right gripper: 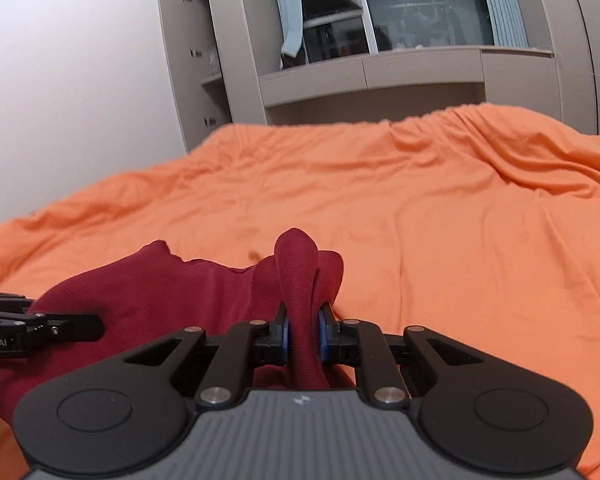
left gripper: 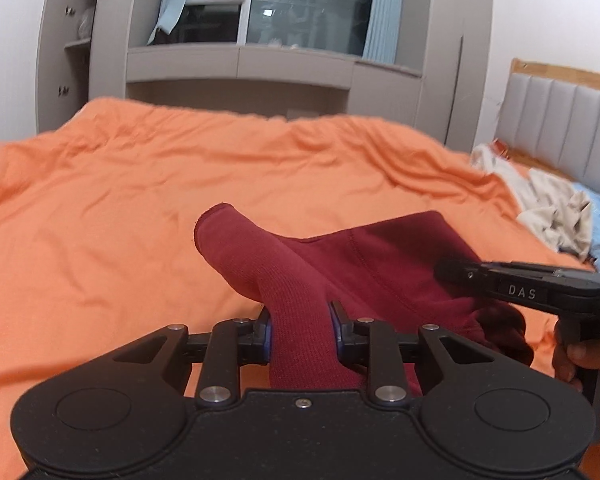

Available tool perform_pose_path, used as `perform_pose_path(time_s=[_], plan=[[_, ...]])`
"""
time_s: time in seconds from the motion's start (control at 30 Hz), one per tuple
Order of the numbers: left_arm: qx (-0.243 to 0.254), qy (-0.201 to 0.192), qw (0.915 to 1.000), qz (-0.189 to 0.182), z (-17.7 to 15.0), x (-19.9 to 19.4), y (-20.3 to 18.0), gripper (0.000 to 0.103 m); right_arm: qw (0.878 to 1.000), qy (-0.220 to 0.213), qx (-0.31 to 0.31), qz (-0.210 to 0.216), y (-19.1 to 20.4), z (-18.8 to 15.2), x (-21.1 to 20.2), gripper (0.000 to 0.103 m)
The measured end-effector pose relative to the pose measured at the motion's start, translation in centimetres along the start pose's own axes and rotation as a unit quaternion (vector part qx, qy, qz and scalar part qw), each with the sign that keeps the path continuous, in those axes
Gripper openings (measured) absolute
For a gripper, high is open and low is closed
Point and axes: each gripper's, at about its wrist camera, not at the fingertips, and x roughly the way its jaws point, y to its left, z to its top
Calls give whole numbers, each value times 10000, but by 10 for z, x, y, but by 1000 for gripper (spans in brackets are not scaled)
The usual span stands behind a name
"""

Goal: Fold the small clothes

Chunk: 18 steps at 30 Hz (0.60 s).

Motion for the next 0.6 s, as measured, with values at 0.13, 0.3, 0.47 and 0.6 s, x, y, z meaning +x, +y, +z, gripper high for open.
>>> perform_pose_path(time_s=[0.13, 0.3, 0.47, 0.6], plan=[[44, 339, 9993, 128, -12, 16, 9, 29, 9995, 222, -14, -244, -2, -12, 10, 16], [127, 469, 9986, 219, -18, 24, 13, 31, 9989, 345, 68, -306, -6, -19, 14, 17], [112, 631, 9976, 266, -24, 29, 16, 33, 9984, 441, 50, -350, -6, -23, 18, 21], [130, 665, 9973, 293, -26, 31, 18, 35, 9979, 522, 111, -378, -9, -25, 20, 24]])
